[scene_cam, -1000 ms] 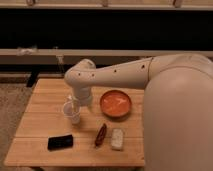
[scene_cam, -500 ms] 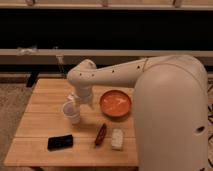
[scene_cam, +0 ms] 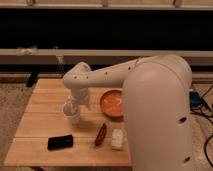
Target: Place the ceramic cup in the ceramic bowl
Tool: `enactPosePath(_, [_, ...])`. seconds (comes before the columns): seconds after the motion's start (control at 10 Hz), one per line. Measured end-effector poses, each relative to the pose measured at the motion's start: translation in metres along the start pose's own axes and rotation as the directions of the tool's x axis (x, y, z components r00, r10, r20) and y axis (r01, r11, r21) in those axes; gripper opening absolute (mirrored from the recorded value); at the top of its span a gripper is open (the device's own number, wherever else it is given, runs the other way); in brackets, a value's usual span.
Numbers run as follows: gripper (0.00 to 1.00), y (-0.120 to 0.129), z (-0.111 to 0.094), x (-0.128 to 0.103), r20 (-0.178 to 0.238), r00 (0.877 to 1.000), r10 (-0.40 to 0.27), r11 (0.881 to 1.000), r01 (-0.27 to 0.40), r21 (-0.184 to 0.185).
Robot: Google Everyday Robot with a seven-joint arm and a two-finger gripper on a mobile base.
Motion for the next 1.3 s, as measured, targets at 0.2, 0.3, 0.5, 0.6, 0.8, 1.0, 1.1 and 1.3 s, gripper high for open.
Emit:
enactPosePath(0.2, [0.6, 0.0, 0.008, 0.001, -0.002, 1.0, -0.001, 1.0, 0.001, 0.011])
enactPosePath(0.3, [0.51, 0.0, 0.01, 0.001, -0.004, 1.0, -0.003, 1.0, 0.003, 0.014])
enactPosePath(0.5, [0.31, 0.0, 0.014, 0.002, -0.009, 1.0, -0.004, 1.0, 0.004, 0.016])
enactPosePath(0.6, [0.21, 0.0, 0.014, 0.003, -0.01, 1.0, -0.002, 1.0, 0.002, 0.015])
enactPosePath(0.8, [0.03, -0.002, 0.009, 0.004, -0.001, 1.0, 0.004, 1.0, -0.004, 0.006])
enactPosePath(1.0, [0.0, -0.008, -0.004, 0.004, 0.02, 1.0, 0.022, 1.0, -0.021, -0.008])
enactPosePath(1.1, [0.0, -0.014, -0.012, 0.003, 0.034, 0.999, 0.035, 0.999, -0.034, -0.013])
enactPosePath(1.3, [0.0, -0.031, -0.03, 0.002, 0.067, 0.995, 0.068, 0.998, -0.067, -0.019])
